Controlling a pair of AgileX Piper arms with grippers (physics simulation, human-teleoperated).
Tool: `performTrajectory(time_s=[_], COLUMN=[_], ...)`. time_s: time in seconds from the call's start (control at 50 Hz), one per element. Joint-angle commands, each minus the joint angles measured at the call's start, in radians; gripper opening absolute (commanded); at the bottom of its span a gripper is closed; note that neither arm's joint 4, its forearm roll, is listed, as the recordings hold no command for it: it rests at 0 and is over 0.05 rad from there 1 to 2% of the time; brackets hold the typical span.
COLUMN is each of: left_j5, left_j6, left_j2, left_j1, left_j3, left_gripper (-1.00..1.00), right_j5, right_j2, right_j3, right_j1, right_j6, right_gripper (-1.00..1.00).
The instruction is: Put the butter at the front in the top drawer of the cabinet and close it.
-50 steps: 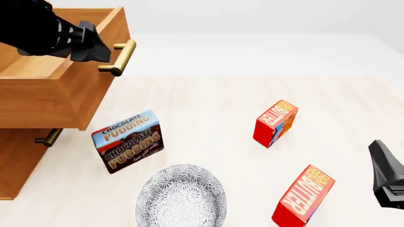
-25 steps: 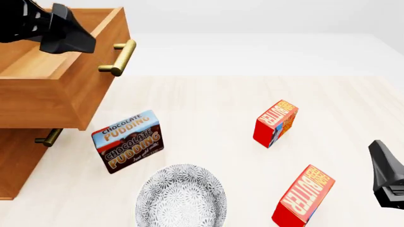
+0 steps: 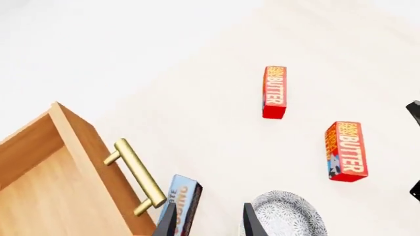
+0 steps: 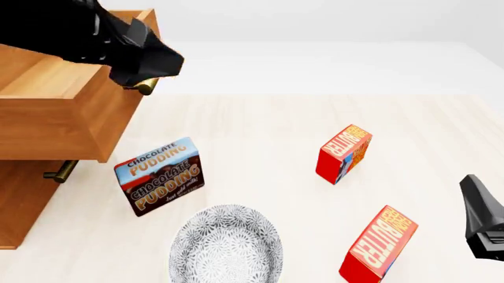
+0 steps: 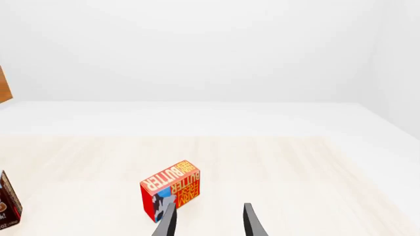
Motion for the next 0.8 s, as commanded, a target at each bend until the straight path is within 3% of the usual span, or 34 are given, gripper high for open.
performTrajectory(time_s=[0.02,0.12,0.18,0.22,0.24,0.38,0.8], left_j5=[-0.150,-0.194,-0.243,-0.260,-0.282,-0.363,-0.485], left_j6=[0.105,0.108,0.212,0.102,0.137,0.118,-0.017], left_j2=[0.043,0.119,0.104,0.196,0.198,0.285,0.477], left_j1=[-0.075,-0.129,-0.068,-0.175,-0.153,-0.172,-0.232], left_j3=[0.077,0.049,0.109,0.039,0.065,0.047,-0.088], left_gripper=[1.00,1.00,1.00,1.00,1.00,1.00,1.00], right_j5=[-0.002,-0.002,-0.002,-0.002,-0.002,-0.002,-0.002], right_j2=[0.003,0.003,0.003,0.003,0.002,0.002,0.003], right_j3=[0.000,0.000,0.000,0.000,0.000,0.000,0.000], right_j1=[0.000,0.000,0.000,0.000,0.000,0.000,0.000], right_j6=[0.001,0.001,0.001,0.001,0.001,0.001,0.002], right_gripper=[1.00,1.00,1.00,1.00,1.00,1.00,1.00])
